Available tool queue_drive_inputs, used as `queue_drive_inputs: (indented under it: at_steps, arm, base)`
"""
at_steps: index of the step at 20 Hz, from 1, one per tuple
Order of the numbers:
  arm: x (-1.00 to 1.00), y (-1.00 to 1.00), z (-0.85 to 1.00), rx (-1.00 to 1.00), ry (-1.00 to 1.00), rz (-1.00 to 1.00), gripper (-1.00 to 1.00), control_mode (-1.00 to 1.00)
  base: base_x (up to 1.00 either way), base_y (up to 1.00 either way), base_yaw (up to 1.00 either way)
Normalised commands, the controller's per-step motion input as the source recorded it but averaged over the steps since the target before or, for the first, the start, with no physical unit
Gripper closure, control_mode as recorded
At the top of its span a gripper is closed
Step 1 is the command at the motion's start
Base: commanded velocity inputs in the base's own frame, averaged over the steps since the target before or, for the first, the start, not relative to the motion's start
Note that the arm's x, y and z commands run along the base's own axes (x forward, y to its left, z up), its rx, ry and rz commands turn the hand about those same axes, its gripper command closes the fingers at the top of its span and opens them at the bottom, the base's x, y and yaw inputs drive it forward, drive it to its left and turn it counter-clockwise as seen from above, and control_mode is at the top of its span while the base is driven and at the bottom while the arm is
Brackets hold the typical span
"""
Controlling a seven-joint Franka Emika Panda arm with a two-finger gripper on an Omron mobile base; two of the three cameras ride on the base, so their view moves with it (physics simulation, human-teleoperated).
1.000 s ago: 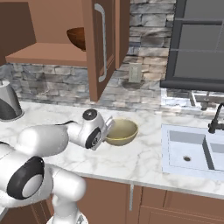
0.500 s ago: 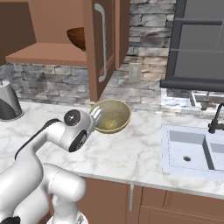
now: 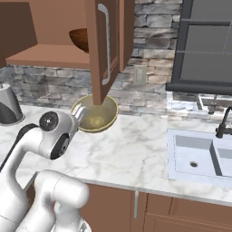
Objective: Open the cabinet. Pick the bowls from the counter and place them in the cabinet. Then close the cabinet.
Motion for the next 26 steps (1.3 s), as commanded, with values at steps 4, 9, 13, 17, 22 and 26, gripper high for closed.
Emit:
queue_drive_inputs:
  at_steps: [4,9,13,17,22,26]
  arm:
    - [-0.30,0.40,0.45,-0.08,0.30,0.02,1.00,-1.00]
    - [-0.03,0.44,0.49,-0.20,0.46,0.03,1.00,-1.00]
    - [-0.20,0.19,0.63,-0.10,0.35,0.10,1.00,-1.00]
    - [-0.35,0.15,0.69,-0.02,0.14,0.17,1.00,-1.00]
    - [-0.31,0.04,0.63,0.00,0.01,0.19,1.00,-1.00]
    - [-0.31,0.00,0.32,-0.01,0.05,0.16,1.00,-1.00]
  base:
    - [0.00,0.00,0.00]
    - [0.00,0.00,0.00]
    - [0.00,0.00,0.00]
    - [0.00,0.00,0.00]
    - [0.00,0.00,0.00]
    - [0.00,0.00,0.00]
